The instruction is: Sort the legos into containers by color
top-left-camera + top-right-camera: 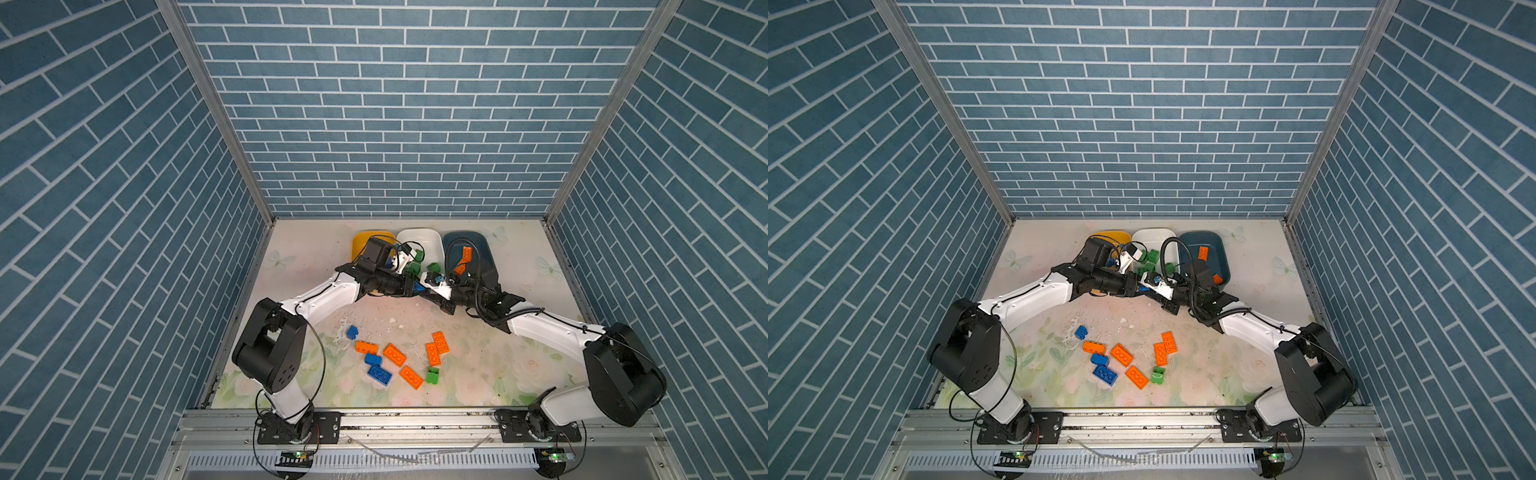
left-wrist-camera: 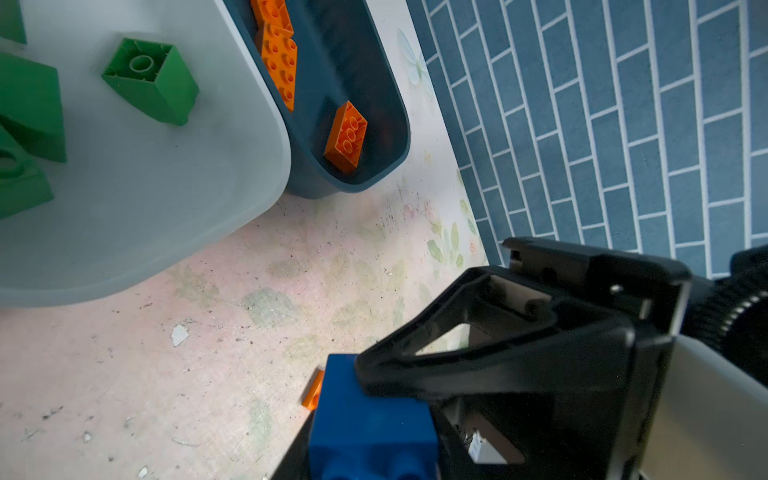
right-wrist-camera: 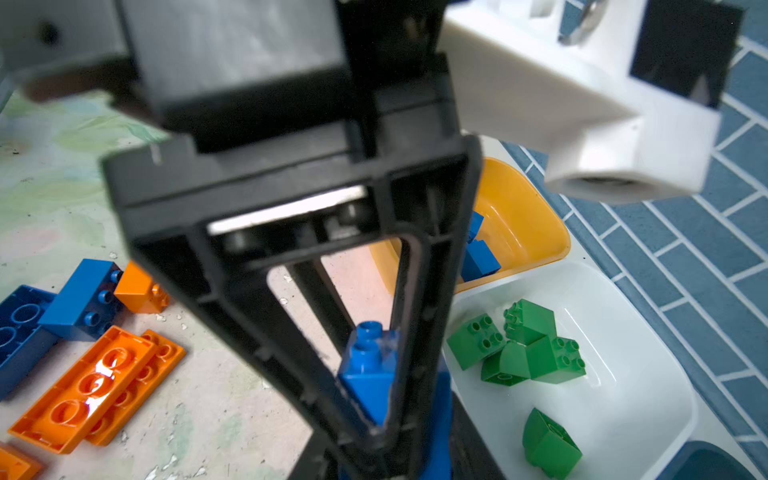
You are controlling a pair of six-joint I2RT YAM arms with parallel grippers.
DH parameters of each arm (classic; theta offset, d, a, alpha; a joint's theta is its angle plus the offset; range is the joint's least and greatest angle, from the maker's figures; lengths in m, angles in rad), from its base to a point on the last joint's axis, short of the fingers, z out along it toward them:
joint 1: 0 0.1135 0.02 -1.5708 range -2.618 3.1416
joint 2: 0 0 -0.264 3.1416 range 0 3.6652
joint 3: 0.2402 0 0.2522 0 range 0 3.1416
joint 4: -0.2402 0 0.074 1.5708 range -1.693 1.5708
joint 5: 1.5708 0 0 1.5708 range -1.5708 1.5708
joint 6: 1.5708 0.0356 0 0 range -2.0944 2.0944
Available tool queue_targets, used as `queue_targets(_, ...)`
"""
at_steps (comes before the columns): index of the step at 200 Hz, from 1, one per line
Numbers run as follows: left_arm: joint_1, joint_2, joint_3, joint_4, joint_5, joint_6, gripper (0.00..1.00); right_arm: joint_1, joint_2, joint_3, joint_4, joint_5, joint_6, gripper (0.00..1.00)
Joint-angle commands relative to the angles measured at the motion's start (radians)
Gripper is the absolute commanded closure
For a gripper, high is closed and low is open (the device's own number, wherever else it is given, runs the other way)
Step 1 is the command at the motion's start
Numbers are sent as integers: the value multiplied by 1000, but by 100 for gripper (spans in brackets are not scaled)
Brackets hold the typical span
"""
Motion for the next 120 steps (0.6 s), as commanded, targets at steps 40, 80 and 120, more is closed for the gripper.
queue_targets(40, 13, -6, 27, -80, -153, 42, 84, 6, -15, -7, 57, 22, 78, 42)
queue_targets(80, 102, 23, 70, -196, -403, 12, 84, 6, -80, -93, 108, 171, 162, 8)
queue_targets(120, 150, 50, 143, -279, -576, 2, 83, 6, -169, -205, 246, 373, 303, 1)
